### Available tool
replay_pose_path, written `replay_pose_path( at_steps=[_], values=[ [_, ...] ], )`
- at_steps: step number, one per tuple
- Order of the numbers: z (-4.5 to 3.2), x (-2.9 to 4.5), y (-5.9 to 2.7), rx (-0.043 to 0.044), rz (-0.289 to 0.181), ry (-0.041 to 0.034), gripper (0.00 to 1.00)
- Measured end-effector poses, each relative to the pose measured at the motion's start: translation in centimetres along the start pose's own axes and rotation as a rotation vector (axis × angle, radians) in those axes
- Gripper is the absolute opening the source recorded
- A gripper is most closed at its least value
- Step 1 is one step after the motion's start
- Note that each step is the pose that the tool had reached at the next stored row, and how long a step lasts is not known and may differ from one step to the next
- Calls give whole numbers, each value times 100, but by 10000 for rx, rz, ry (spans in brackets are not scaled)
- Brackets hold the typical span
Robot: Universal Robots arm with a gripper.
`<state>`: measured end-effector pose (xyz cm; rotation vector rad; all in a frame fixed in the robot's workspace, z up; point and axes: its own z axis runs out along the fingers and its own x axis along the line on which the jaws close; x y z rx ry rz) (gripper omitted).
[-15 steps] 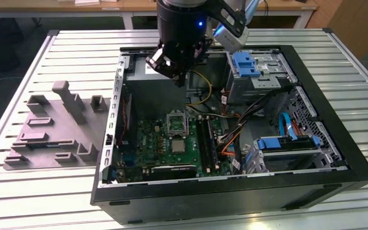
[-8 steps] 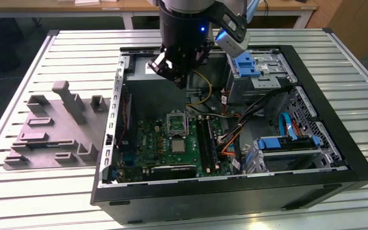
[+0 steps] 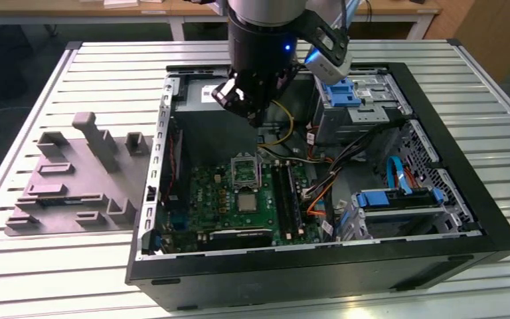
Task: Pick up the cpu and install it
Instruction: 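Close the cpu cover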
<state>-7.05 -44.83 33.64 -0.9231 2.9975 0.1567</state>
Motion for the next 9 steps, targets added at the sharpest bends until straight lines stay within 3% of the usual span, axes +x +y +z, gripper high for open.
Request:
replay_pose_path(
  at_steps=[5,9],
  values=[
    [73,-61,-67,-30,-1,-8,11],
    [123,-64,-117,-32,1,-9,11]
  ],
)
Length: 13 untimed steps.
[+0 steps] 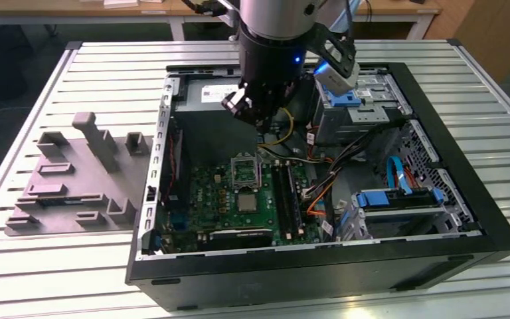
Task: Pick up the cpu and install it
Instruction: 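Close the cpu cover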
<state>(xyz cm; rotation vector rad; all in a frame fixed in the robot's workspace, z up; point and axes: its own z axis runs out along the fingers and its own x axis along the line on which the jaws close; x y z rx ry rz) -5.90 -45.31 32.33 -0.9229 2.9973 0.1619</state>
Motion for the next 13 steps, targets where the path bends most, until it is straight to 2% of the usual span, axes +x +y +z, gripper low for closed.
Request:
replay_pose_path(
  at_steps=[2,4,8,13],
  values=[
    [21,10,-33,-28,0,-20,11],
    [43,8,-61,-94,-3,-65,11],
    [79,-18,-100,-317,-10,-214,11],
    [147,-42,-128,-363,-6,-246,11]
  ],
)
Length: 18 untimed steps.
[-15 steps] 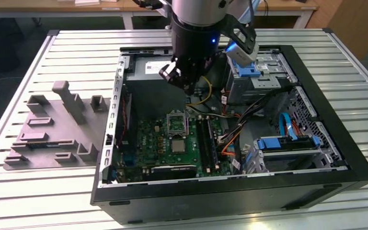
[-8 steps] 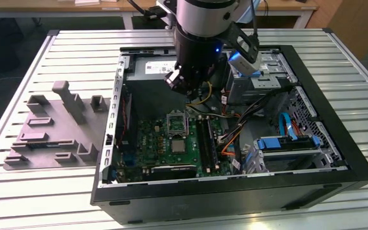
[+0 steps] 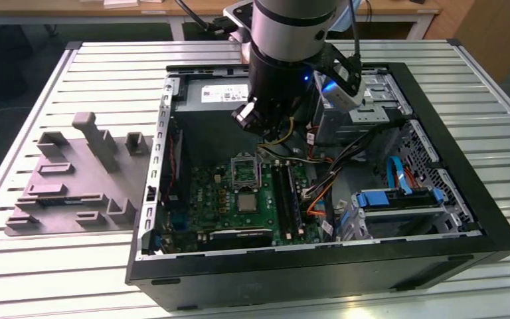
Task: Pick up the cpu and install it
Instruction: 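Close the cpu cover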
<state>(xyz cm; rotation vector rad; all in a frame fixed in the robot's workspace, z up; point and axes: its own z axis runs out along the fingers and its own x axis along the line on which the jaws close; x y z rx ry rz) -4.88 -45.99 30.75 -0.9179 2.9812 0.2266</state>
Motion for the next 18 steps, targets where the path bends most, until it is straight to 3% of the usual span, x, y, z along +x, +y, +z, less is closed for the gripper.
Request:
replay_pose_path(
  at_steps=[13,18],
  values=[
    [10,1,-5,-7,-1,-6,11],
    [63,-19,-42,-172,-5,-119,11]
  ],
)
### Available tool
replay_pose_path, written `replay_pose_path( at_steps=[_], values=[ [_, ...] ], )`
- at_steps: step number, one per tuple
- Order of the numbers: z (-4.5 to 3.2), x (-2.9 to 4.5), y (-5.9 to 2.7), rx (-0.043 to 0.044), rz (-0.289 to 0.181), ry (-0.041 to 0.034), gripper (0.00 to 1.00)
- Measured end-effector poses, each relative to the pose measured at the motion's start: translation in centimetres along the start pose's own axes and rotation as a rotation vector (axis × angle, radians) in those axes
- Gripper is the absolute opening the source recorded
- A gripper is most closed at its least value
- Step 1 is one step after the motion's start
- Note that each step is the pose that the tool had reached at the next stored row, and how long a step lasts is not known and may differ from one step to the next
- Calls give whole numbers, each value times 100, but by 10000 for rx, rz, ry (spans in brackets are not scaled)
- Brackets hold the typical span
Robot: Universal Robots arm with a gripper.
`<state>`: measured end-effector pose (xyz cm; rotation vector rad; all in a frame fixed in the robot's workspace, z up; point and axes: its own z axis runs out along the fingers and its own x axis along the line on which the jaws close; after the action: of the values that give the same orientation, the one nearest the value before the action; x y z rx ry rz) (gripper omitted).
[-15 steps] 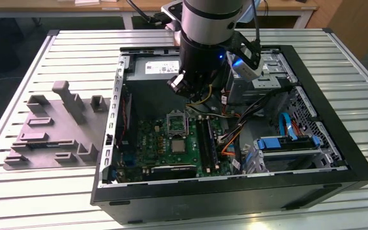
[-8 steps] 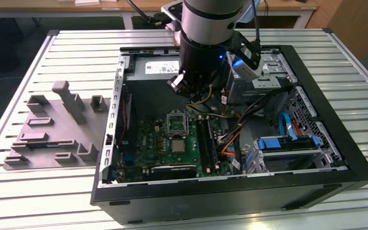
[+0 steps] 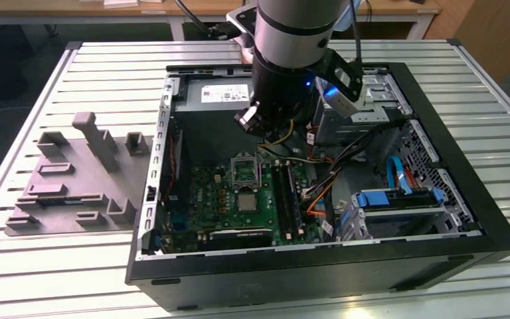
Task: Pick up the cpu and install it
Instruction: 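Close the cpu cover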
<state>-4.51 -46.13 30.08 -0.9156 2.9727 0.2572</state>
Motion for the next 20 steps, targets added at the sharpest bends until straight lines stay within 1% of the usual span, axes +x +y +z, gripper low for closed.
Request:
replay_pose_path(
  at_steps=[3,5,9,10,14,20],
  values=[
    [53,-43,-28,3,0,7,11],
    [91,-66,-31,4,0,6,11],
    [169,-81,-18,5,-11,9,11],
    [186,-81,-19,2,-60,17,11],
    [254,-76,-29,-44,-722,118,11],
    [363,-77,-36,-58,-756,114,11]
  ],
)
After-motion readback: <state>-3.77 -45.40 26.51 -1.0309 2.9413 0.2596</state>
